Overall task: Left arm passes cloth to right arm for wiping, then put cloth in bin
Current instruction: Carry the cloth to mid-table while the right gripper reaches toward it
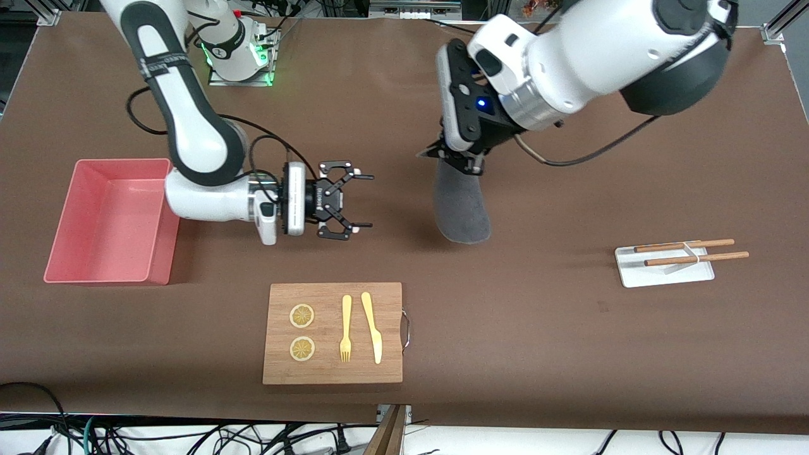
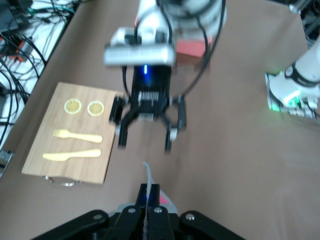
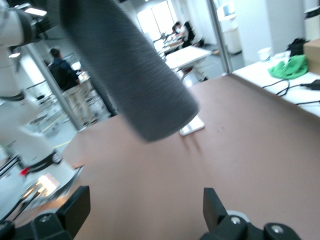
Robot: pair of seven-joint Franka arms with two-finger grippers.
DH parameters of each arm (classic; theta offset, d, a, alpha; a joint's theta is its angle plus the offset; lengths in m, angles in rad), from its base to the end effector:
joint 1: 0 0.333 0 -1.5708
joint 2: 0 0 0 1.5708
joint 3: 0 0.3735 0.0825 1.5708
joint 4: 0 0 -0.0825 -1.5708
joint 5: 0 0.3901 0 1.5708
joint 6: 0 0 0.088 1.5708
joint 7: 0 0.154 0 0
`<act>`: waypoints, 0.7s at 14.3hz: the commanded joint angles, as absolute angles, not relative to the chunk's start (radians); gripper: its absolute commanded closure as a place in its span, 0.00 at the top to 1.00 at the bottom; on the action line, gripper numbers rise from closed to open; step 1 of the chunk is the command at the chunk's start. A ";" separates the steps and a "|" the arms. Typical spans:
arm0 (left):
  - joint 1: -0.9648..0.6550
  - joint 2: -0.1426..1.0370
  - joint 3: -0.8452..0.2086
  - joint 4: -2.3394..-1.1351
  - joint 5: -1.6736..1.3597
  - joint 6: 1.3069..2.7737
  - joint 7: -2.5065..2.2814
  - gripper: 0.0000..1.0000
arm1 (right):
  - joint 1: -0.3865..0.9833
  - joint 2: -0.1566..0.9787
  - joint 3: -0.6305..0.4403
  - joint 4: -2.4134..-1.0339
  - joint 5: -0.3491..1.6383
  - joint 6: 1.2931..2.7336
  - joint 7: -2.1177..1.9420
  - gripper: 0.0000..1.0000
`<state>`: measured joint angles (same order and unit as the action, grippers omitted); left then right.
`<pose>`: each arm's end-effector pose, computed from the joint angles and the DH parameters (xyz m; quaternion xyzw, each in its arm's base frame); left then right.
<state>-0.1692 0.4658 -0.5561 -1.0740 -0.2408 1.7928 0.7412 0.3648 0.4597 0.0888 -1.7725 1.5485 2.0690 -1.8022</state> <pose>0.6004 -0.4250 0.6457 0.7453 -0.6043 0.1614 0.2309 0.6068 0.3908 0.3671 -0.6471 -0.4669 -0.3254 0.5072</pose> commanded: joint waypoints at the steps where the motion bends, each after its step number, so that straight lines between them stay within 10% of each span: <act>1: -0.227 0.480 -0.548 -1.086 -0.236 1.902 0.658 0.00 | 0.454 0.491 0.089 -1.732 1.629 2.181 -1.827 1.00; 7: -0.226 0.477 -0.549 -1.104 -0.202 1.942 0.641 0.00 | 0.486 0.495 0.089 -1.730 1.692 2.233 -1.824 0.98; 10: -0.224 0.477 -0.549 -1.104 -0.202 1.942 0.641 0.00 | 0.486 0.495 0.089 -1.729 1.690 2.232 -1.825 0.58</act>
